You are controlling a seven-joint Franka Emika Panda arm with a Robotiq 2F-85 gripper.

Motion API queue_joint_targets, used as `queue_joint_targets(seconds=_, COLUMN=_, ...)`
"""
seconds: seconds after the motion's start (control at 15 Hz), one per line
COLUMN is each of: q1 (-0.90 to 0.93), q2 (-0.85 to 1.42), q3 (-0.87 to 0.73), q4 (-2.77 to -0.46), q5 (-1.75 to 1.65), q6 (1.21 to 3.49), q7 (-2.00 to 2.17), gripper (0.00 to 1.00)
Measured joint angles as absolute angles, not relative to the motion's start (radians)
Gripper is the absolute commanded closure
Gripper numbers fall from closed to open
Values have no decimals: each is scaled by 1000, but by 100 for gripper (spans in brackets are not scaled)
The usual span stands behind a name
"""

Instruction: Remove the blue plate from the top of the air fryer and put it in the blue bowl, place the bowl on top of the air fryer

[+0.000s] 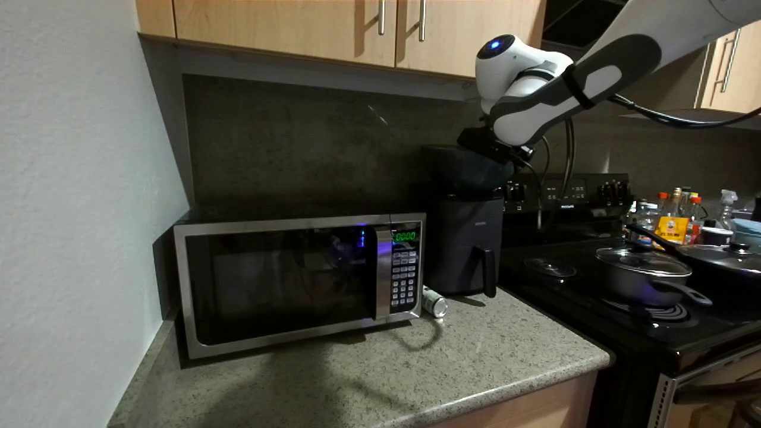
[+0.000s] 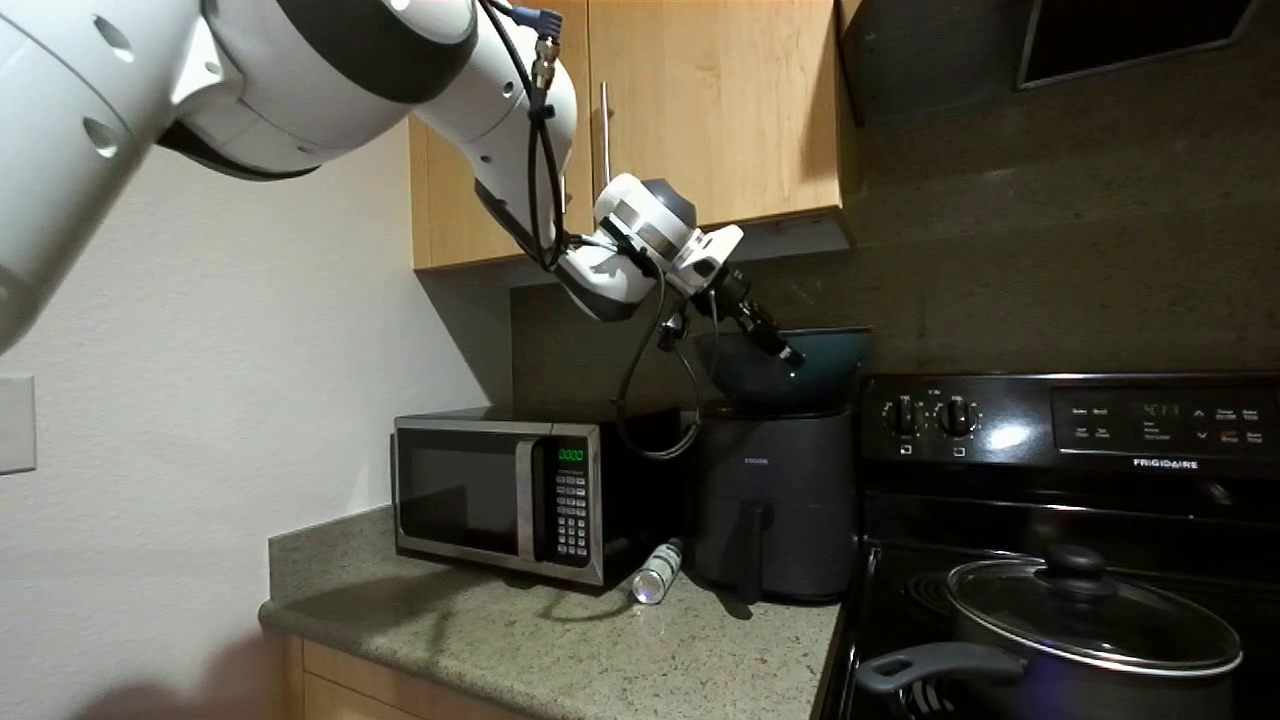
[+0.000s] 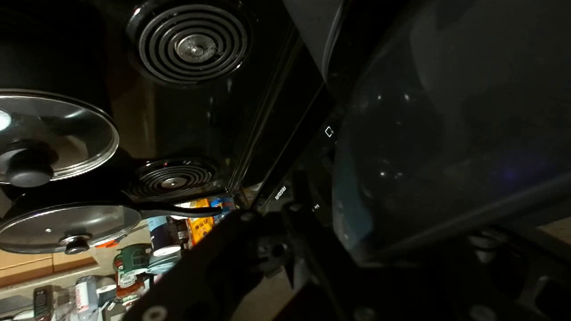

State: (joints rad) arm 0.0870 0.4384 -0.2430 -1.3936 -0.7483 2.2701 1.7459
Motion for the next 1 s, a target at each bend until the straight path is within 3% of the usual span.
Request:
queue_joint_targets(seconds=0.2, q1=85, q2=449, q3=-240, q4=-1378, q5=-749, q6=2270, q7=1745, gripper=4)
queue_joint_targets(seconds=0.33, q1=85, q2=451, q3=-235, q4=-1374, q5=-754, q6=2276, q7=1745, gripper=0)
queue_joint_targets(seconds=1.0, q1=112, q2=426, q3=-237, q4=-1362, q5=-911, q6=2435, q7=1792, gripper=0)
